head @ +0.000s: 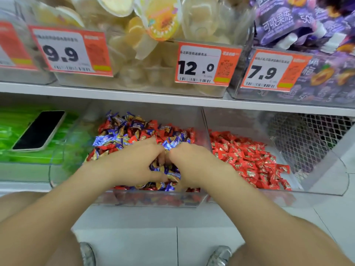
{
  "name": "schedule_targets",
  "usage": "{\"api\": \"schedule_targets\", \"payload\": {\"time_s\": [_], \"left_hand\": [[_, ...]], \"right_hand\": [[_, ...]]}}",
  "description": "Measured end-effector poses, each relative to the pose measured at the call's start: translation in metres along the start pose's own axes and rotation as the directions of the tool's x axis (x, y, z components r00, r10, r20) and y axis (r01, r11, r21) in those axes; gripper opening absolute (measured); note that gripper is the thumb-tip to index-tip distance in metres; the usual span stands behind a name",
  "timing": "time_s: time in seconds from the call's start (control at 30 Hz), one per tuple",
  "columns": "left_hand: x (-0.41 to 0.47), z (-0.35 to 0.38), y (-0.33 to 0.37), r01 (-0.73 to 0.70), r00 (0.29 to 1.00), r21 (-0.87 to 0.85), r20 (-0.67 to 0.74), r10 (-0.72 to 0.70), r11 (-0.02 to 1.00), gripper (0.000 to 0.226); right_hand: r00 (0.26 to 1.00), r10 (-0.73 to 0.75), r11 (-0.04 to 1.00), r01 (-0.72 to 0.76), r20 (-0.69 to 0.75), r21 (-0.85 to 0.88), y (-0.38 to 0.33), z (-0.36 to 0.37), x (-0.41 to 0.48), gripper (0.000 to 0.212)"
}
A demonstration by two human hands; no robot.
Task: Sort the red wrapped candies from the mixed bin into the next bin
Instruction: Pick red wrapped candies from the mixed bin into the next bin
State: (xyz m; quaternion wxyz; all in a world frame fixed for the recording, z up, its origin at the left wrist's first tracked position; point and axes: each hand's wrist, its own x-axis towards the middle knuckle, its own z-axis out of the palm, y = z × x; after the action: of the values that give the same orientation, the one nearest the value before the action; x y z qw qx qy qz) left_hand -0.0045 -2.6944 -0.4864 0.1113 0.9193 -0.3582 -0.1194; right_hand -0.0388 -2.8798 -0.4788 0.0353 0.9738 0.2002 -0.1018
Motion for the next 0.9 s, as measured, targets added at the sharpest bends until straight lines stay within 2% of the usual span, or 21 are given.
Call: {"api": "schedule_targets", "payload": {"time_s": [0.1, 0.17, 0.2, 0.27, 0.33, 0.37, 0.43, 0.47, 0.5, 0.6, 0.7, 0.8, 0.83, 0.9], "left_hand": [[0.011, 0.006, -0.012, 0.061, 0.992, 0.051, 0.108, -0.066, 0.997, 0.08], [0.018, 0.011, -0.021, 0.085, 0.983, 0.087, 0.157, -0.098, 0.993, 0.107], [0.022, 0.013, -0.023, 0.08, 0.985, 0.117, 0.143, -0.096, 0.99, 0.111], [0.03, 0.013, -0.025, 0.059, 0.996, 0.244, 0.057, -0.075, 0.968, 0.103], [0.036, 0.009, -0.029, 0.072, 0.997, 0.358, -0.044, -0.06, 0.931, 0.084], [0.039, 0.005, -0.033, 0.101, 0.993, 0.376, -0.093, -0.071, 0.921, 0.072], [0.041, -0.003, -0.042, 0.168, 0.979, 0.364, -0.172, -0.111, 0.916, 0.054], [0.041, -0.006, -0.048, 0.19, 0.973, 0.344, -0.187, -0.132, 0.919, 0.052], [0.039, -0.007, -0.053, 0.196, 0.972, 0.312, -0.19, -0.141, 0.93, 0.052], [0.027, -0.01, -0.058, 0.12, 0.975, 0.195, -0.206, -0.079, 0.973, 0.051], [0.011, -0.013, -0.049, 0.011, 0.978, 0.033, -0.211, -0.004, 0.999, 0.041], [0.0, -0.009, -0.044, 0.002, 0.998, -0.049, -0.058, -0.005, 0.999, 0.045], [-0.001, -0.007, -0.044, 0.028, 1.0, -0.031, 0.002, -0.028, 0.999, 0.051], [-0.001, -0.005, -0.046, 0.073, 0.994, 0.044, 0.079, -0.076, 0.996, 0.057]], "right_hand": [[0.997, 0.066, 0.998, -0.066, -0.034, 0.011, 0.004, 0.001, 0.023, 0.06], [0.982, 0.115, 0.992, -0.104, -0.149, 0.074, 0.009, 0.002, 0.032, 0.064], [0.966, 0.134, 0.987, -0.111, -0.22, 0.114, 0.011, 0.001, 0.033, 0.063], [0.935, 0.16, 0.98, -0.112, -0.317, 0.164, 0.014, -0.004, 0.029, 0.057], [0.94, 0.15, 0.982, -0.106, -0.307, 0.155, 0.015, -0.011, 0.02, 0.047], [0.96, 0.141, 0.984, -0.11, -0.242, 0.137, 0.015, -0.015, 0.013, 0.046], [0.991, 0.133, 0.988, -0.132, -0.014, 0.082, 0.01, -0.016, 0.002, 0.055], [0.987, 0.128, 0.991, -0.132, 0.094, 0.034, 0.007, -0.014, -0.001, 0.059], [0.983, 0.119, 0.993, -0.117, 0.143, -0.019, 0.002, -0.011, 0.0, 0.059], [0.995, 0.102, 0.989, -0.101, 0.004, -0.106, -0.007, -0.003, 0.021, 0.031], [0.984, 0.1, 0.994, -0.103, -0.145, -0.018, -0.006, -0.003, 0.042, 0.033], [0.953, 0.139, 0.99, -0.125, -0.268, 0.07, 0.002, -0.009, 0.045, 0.054], [0.941, 0.155, 0.987, -0.135, -0.302, 0.086, 0.004, -0.012, 0.043, 0.051], [0.928, 0.198, 0.974, -0.149, -0.315, 0.173, 0.008, -0.017, 0.038, 0.031]]}}
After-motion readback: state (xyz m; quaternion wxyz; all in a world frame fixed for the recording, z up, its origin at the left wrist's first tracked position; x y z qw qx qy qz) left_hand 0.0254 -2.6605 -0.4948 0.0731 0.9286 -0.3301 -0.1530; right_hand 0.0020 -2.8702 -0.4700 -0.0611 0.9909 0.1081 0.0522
